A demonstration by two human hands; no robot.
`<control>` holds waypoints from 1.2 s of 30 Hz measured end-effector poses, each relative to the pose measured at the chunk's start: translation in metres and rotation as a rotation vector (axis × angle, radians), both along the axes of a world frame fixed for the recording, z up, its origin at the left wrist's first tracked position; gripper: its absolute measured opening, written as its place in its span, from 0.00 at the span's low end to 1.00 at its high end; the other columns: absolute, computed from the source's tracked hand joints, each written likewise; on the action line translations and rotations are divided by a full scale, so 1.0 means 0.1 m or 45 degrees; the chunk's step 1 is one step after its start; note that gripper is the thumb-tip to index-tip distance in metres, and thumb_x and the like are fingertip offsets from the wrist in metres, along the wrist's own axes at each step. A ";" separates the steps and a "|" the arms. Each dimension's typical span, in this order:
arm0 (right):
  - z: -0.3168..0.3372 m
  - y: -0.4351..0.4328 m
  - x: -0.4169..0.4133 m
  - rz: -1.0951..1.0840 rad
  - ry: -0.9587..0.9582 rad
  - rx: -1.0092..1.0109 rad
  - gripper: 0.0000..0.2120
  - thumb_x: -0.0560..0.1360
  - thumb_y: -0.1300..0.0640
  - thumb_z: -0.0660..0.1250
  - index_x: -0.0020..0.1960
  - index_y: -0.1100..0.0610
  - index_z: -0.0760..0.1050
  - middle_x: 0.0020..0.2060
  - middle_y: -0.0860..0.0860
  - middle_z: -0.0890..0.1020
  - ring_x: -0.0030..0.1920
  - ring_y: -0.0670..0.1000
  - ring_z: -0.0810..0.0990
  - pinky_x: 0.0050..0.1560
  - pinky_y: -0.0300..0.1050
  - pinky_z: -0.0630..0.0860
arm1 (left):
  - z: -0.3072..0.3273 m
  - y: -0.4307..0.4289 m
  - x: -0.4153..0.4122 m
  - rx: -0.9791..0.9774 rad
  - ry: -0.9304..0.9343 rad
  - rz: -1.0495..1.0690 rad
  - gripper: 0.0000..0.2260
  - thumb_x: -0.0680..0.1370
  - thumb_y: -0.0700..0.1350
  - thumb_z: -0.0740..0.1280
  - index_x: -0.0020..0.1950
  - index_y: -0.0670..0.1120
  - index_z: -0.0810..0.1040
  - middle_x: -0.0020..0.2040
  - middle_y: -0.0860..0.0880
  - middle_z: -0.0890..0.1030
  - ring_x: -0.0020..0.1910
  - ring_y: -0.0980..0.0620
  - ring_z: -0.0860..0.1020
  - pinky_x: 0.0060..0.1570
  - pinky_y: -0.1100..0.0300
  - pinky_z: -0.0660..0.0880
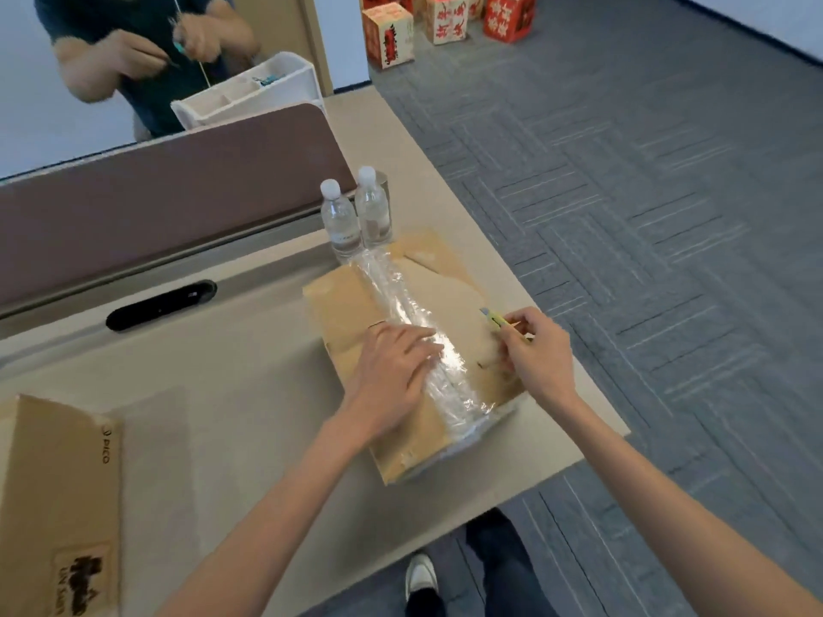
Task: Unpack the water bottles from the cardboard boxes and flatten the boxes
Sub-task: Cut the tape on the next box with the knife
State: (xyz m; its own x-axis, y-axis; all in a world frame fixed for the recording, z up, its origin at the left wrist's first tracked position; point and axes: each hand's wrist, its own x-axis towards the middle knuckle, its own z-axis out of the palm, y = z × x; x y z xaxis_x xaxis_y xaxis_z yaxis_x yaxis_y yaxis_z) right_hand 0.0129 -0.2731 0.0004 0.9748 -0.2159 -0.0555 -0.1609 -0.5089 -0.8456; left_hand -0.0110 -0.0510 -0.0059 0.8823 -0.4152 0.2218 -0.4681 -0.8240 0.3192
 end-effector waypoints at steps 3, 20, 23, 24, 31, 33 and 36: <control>-0.05 -0.12 -0.36 -0.031 -0.036 0.033 0.03 0.77 0.53 0.67 0.45 0.47 0.77 0.34 0.47 0.81 0.31 0.53 0.80 0.36 0.58 0.79 | -0.10 -0.07 -0.19 0.096 -0.046 -0.209 0.13 0.80 0.47 0.60 0.62 0.51 0.79 0.65 0.54 0.77 0.65 0.52 0.73 0.71 0.48 0.60; -0.10 0.02 -0.83 -0.028 -0.199 -0.109 0.02 0.82 0.50 0.61 0.54 0.46 0.71 0.44 0.37 0.85 0.31 0.42 0.79 0.35 0.50 0.78 | 0.11 -0.21 -0.07 0.245 0.045 -0.399 0.10 0.76 0.52 0.58 0.49 0.48 0.74 0.48 0.52 0.73 0.50 0.51 0.69 0.61 0.52 0.65; -0.15 -0.04 -0.86 -0.027 -0.166 -0.165 0.02 0.81 0.51 0.61 0.53 0.44 0.69 0.46 0.41 0.85 0.31 0.47 0.79 0.36 0.53 0.78 | 0.16 -0.25 0.04 0.270 0.163 -0.427 0.16 0.73 0.58 0.53 0.49 0.50 0.73 0.47 0.54 0.69 0.50 0.55 0.64 0.58 0.58 0.58; -0.15 -0.06 -0.87 -0.043 -0.165 -0.138 0.02 0.81 0.51 0.61 0.54 0.45 0.69 0.47 0.41 0.85 0.30 0.46 0.79 0.37 0.54 0.79 | 0.18 -0.26 0.06 0.257 0.208 -0.436 0.17 0.72 0.60 0.52 0.48 0.51 0.73 0.47 0.55 0.68 0.49 0.55 0.63 0.55 0.60 0.57; -0.05 -0.01 -1.21 -0.129 -0.175 0.144 0.04 0.79 0.60 0.64 0.52 0.52 0.74 0.36 0.42 0.84 0.23 0.47 0.71 0.25 0.51 0.72 | 0.27 -0.25 0.12 0.190 0.479 -0.480 0.17 0.69 0.59 0.56 0.50 0.52 0.75 0.47 0.55 0.74 0.47 0.57 0.72 0.58 0.61 0.61; -0.06 0.07 -1.38 -0.069 -0.106 0.186 0.08 0.79 0.62 0.65 0.52 0.50 0.75 0.33 0.44 0.83 0.23 0.44 0.67 0.23 0.45 0.65 | 0.26 -0.23 0.14 0.163 0.507 -0.483 0.15 0.70 0.57 0.59 0.51 0.52 0.76 0.48 0.56 0.74 0.48 0.58 0.73 0.60 0.60 0.61; -0.13 0.19 -1.60 -0.041 -0.036 0.223 0.09 0.79 0.62 0.65 0.54 0.49 0.76 0.32 0.46 0.82 0.23 0.44 0.68 0.26 0.41 0.65 | 0.25 -0.21 0.15 0.122 0.516 -0.488 0.16 0.70 0.58 0.60 0.51 0.52 0.79 0.49 0.59 0.76 0.49 0.62 0.73 0.61 0.60 0.62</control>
